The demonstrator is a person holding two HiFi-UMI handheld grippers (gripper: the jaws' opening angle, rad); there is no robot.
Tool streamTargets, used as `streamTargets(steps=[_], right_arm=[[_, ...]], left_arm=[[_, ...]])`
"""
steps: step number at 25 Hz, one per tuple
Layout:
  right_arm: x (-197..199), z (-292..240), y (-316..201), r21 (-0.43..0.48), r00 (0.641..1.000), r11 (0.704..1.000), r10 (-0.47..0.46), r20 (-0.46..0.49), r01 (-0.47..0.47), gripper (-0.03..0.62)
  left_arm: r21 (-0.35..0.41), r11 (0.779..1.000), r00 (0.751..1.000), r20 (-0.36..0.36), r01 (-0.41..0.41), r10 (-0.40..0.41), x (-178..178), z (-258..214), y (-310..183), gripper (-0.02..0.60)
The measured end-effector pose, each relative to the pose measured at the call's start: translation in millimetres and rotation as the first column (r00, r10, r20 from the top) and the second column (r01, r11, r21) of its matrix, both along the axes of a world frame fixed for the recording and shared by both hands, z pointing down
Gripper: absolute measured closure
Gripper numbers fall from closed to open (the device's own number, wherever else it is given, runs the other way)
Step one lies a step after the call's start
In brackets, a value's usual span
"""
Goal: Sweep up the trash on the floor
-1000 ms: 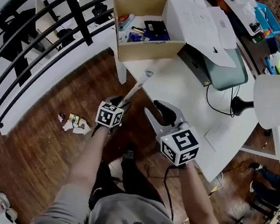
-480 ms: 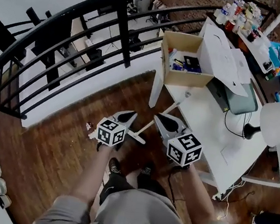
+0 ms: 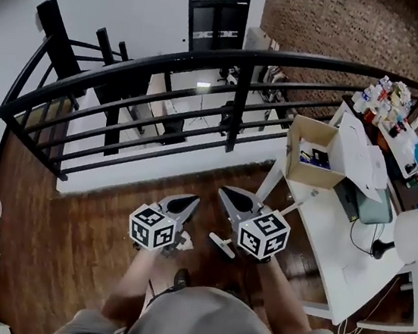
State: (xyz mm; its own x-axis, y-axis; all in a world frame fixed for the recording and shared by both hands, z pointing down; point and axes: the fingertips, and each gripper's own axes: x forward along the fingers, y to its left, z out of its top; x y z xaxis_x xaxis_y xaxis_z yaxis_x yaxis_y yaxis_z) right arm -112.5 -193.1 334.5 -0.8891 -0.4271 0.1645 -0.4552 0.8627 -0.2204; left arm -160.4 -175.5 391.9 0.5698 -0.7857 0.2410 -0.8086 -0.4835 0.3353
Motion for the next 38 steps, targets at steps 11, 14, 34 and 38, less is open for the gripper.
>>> streamTargets(steps=[11,14,34,38], right_arm=[[-114,-31,37,0.108,0.991,0.986,-0.128,-0.029,0.13,0.594],[-125,-33,46,0.116,0.991,0.984,-0.132,-0.03,0.134,0.594],[-135,-41,35,0.122,0.997,0.99,-0.072,-0.017,0.073,0.594],[-139,-41,34,0.124,0.997,0.989,-0.078,-0.018,0.079,0.594]], left_arm=[[0.098,0.993,0.997,0.023,0.066,-0.068,-94,-52,46,0.575],[0.097,0.993,0.997,0.03,0.071,-0.074,-108,-52,55,0.575],[0.152,0.987,0.997,0.051,0.056,-0.064,-125,-69,47,0.575],[0.16,0.985,0.996,0.049,0.063,-0.071,-129,-71,45,0.575]])
